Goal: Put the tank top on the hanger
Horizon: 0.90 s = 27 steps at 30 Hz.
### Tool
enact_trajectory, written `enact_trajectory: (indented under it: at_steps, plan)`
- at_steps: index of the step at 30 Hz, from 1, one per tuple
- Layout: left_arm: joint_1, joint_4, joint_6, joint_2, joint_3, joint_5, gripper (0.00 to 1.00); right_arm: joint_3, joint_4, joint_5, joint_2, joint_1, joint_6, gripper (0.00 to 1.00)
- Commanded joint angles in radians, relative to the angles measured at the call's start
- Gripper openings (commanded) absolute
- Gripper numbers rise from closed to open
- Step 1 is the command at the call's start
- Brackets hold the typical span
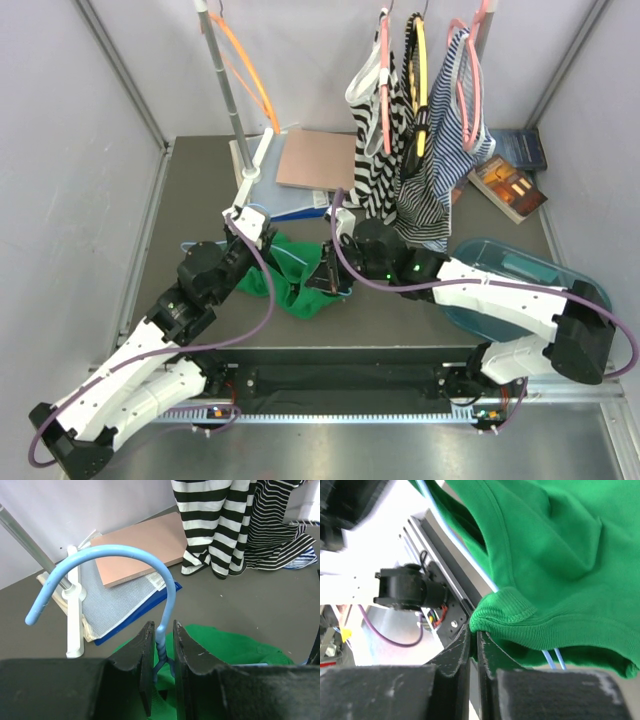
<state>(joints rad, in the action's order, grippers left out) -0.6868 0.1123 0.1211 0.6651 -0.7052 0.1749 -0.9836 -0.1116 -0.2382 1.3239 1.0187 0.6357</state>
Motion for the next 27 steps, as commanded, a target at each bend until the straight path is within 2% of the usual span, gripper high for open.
enact_trajectory:
  at_steps: [1,3,4,7,9,10,13,23,27]
  plan:
    - [0.004,-0.095,-0.037,-0.004,-0.001,-0.018,0.0,-0.092,0.047,-0.007,0.003,0.011,-0.024,0.12]
    - [0.007,-0.099,-0.038,-0.004,0.0,-0.017,0.0,-0.107,-0.014,-0.004,0.005,0.012,-0.054,0.35]
    - [0.009,-0.099,-0.038,-0.004,0.003,-0.015,0.0,-0.122,-0.035,-0.006,0.005,0.012,-0.068,0.57]
    - [0.026,-0.105,-0.049,-0.002,0.01,-0.009,0.0,-0.132,-0.126,0.025,-0.021,0.012,-0.117,0.78]
    - [0.038,-0.105,-0.054,-0.001,0.015,-0.043,0.0,-0.125,-0.178,0.049,-0.058,0.011,-0.143,0.85]
    - [0.043,-0.105,-0.058,0.002,0.013,-0.055,0.0,-0.125,-0.2,0.075,-0.069,0.008,-0.151,0.92]
    - [0.062,-0.103,-0.074,0.014,0.009,-0.109,0.0,-0.127,-0.278,0.117,-0.12,0.006,-0.182,0.97]
    - [0.078,-0.132,-0.12,0.031,0.004,-0.267,0.0,-0.118,-0.39,0.191,-0.278,-0.023,-0.283,1.0]
    - [0.082,-0.134,-0.149,0.03,-0.002,-0.321,0.0,-0.081,-0.396,0.214,-0.278,-0.023,-0.359,0.82]
